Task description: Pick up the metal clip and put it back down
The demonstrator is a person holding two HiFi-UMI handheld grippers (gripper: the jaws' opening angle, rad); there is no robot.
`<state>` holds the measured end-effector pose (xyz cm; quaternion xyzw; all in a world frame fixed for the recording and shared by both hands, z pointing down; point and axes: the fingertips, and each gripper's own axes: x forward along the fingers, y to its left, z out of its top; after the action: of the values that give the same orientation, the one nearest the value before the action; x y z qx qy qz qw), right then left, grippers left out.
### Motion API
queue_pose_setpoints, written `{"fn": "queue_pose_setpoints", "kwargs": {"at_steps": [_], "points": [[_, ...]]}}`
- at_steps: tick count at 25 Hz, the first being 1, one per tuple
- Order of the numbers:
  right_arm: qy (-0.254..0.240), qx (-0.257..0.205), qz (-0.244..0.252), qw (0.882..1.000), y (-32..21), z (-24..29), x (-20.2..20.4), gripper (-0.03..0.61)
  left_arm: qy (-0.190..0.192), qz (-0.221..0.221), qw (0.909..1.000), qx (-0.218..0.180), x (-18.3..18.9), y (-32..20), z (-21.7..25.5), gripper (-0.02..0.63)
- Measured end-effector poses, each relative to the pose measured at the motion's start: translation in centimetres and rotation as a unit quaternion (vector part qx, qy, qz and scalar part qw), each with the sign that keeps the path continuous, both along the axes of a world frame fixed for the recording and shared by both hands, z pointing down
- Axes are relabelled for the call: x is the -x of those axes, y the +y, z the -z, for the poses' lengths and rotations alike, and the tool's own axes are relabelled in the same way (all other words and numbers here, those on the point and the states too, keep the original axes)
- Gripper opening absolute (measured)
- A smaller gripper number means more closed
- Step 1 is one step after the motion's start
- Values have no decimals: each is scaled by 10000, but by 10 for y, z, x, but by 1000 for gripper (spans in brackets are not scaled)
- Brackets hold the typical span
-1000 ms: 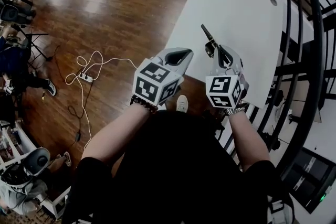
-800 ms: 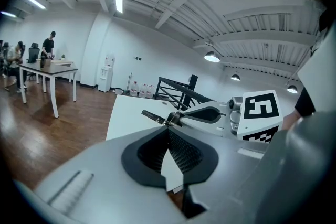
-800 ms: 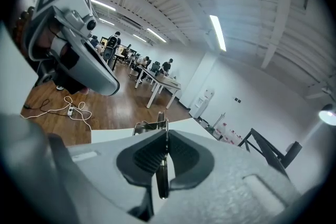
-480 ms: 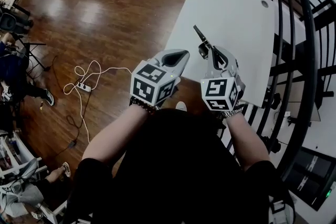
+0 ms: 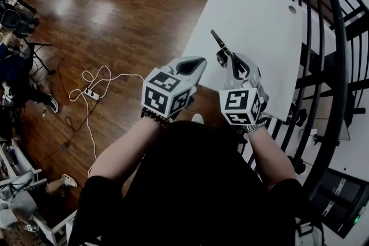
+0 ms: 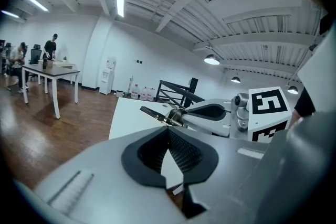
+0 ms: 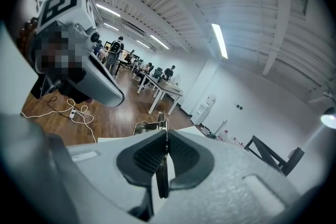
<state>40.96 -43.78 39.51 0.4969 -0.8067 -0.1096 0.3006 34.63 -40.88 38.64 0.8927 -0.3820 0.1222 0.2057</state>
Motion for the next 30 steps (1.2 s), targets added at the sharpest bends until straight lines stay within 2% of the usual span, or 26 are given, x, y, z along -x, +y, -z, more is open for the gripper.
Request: {"fn": "queue_pose_setpoints", "kwargs": {"at_steps": [7,14,18,30], "points": [[-22,-15,355,9994,-2,4,13,0,25,393,9992,-2,14,-1,2,15],[-34,30,878,9961,0,5,54,0,13,887,9961,30,53,3,0,15],[-48,38,1243,9922,-1,8,89,0,19,1296,9915,49,90,7,1,15],[-111,47,2060,9785,26,21,214,0,82,2119,9772,-30,212,37,8,15]]}}
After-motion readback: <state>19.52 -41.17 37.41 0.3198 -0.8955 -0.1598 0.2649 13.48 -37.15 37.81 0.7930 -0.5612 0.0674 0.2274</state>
